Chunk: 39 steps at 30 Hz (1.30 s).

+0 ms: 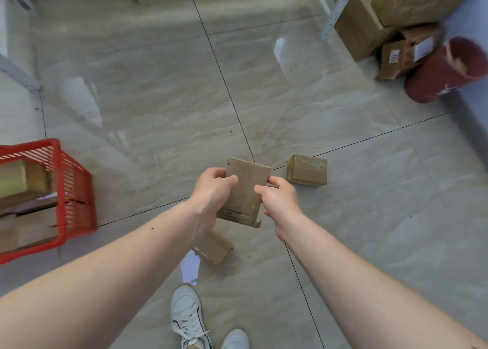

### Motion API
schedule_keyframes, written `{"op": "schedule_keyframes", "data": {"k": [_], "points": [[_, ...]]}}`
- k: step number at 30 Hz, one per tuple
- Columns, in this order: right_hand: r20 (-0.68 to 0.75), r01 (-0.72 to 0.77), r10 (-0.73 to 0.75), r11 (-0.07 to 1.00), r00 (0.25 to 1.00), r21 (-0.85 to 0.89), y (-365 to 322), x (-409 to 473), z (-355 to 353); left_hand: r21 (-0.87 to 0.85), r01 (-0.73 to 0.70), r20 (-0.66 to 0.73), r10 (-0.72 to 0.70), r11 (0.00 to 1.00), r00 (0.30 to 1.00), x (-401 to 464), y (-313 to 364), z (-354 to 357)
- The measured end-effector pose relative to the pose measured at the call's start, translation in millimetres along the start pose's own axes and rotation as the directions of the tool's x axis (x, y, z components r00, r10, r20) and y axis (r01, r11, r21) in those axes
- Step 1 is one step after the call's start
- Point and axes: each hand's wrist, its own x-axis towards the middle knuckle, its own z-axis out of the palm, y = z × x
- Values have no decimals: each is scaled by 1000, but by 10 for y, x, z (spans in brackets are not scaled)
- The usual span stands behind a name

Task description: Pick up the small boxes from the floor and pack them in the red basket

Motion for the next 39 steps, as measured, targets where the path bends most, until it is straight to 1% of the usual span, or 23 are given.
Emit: {"op": "schedule_keyframes", "data": {"k": [3,5,12,19,24,28,30,32,35,39], "points": [[43,40,-38,997,998,-61,95,-223,179,-41,-79,-76,75,996,994,-186,-229,-262],[55,68,-62,993,997,-95,194,-394,316,-66,-105,-124,96,992,988,-317,-416,-456],[160,151,-119,967,980,-207,450,-935,1113,-213,-143,-232,92,967,968,-715,-957,-1404],[251,216,-159,951,955,-221,575,-1560,2359,-303,-201,-302,106,932,947,-912,-1363,-2739],[286,232,-151,933,946,-275,763,-2023,3487,-304,-216,-343,105,928,933,-989,-1662,-3907],[267,238,-169,938,949,-253,917,-2291,4339,-273,-218,-398,96,937,912,-1001,-1855,-4773],[291,258,-178,929,940,-264,963,-2383,4703,-273,-214,-422,83,938,903,-967,-1952,-5137],[344,270,-168,923,924,-274,988,-2461,5051,-310,-201,-460,39,929,887,-895,-2052,-5475],[403,306,-172,904,899,-298,1018,-2466,5357,-337,-187,-489,-2,923,872,-772,-2129,-5744],[486,314,-108,876,867,-365,1022,-2364,5864,-348,-203,-511,-3,915,859,-488,-2132,-6121]]}}
